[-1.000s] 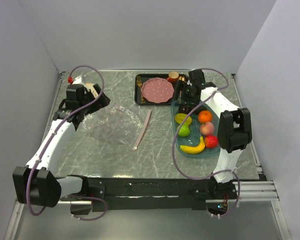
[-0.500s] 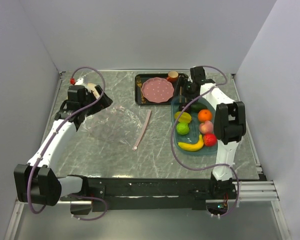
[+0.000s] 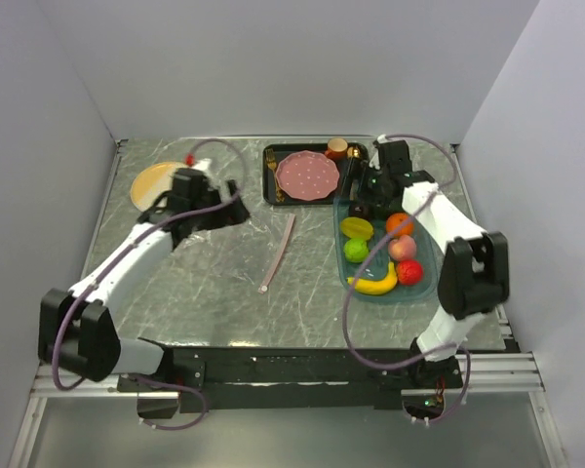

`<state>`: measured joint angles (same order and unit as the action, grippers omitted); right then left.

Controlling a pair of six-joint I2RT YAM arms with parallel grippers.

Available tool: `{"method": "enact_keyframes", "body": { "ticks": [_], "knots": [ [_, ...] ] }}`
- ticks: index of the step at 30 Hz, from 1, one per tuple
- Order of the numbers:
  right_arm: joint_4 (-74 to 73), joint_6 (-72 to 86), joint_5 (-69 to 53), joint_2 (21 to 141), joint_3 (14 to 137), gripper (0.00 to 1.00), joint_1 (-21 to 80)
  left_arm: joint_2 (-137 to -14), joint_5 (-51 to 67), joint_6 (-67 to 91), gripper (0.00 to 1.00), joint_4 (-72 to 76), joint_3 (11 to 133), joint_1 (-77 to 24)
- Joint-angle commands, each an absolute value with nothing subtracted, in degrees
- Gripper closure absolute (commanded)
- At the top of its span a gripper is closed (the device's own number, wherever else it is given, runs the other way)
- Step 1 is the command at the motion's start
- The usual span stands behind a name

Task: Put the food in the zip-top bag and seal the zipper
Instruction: Pick up the zipper food storage bag at the center of the board.

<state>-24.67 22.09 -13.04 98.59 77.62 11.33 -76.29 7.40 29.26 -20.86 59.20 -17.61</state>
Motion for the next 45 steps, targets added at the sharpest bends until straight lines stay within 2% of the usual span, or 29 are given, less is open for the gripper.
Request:
{"method": "enact_keyframes", "body": {
  "ticks": [1,7,12,19,22,23,30,32,35,45],
  "knots": [
    [-22.6,23.5,-10.6,87.0,72.2,0.0,12.4,-82.2,-4.2,25.0,0.01,-24.4,66.3,-27.8],
    [-25.2,23.9,-6.2,77.1,64.9,0.0,12.3,-93.2,-16.6,24.9,0.01,-28.9,74.6,-38.2],
    [-25.8,24.6,-5.3,71.9,61.4,0.0,12.0,-99.4,-18.6,26.6,0.01,-30.6,75.5,-40.8],
    [-22.9,27.5,-15.0,68.0,51.9,0.0,1.5,-102.1,-19.9,27.3,0.01,-30.5,75.8,-43.6],
    [-22.4,27.0,-18.8,67.3,49.7,0.0,0.3,-103.4,-19.9,27.5,0.03,-30.1,76.1,-44.7],
    [-22.5,26.6,-19.3,67.2,49.6,0.0,0.3,-104.5,-19.9,27.6,0.07,-30.2,76.4,-45.0],
    [-21.4,27.4,-21.7,65.9,48.1,0.0,0.3,-110.5,-27.9,28.9,0.16,-34.5,79.4,-47.3],
    [-21.1,27.5,-22.2,66.1,48.0,0.0,0.3,-111.7,-29.4,29.0,0.22,-34.9,80.2,-47.7],
    [-22.0,27.2,-22.5,66.7,48.3,0.0,0.3,-112.5,-32.0,30.2,0.25,-35.4,80.6,-48.2],
    [-21.2,27.3,-22.9,66.4,46.5,0.0,0.3,-110.4,-33.2,31.7,0.29,-34.6,80.9,-49.0]
  ]
}}
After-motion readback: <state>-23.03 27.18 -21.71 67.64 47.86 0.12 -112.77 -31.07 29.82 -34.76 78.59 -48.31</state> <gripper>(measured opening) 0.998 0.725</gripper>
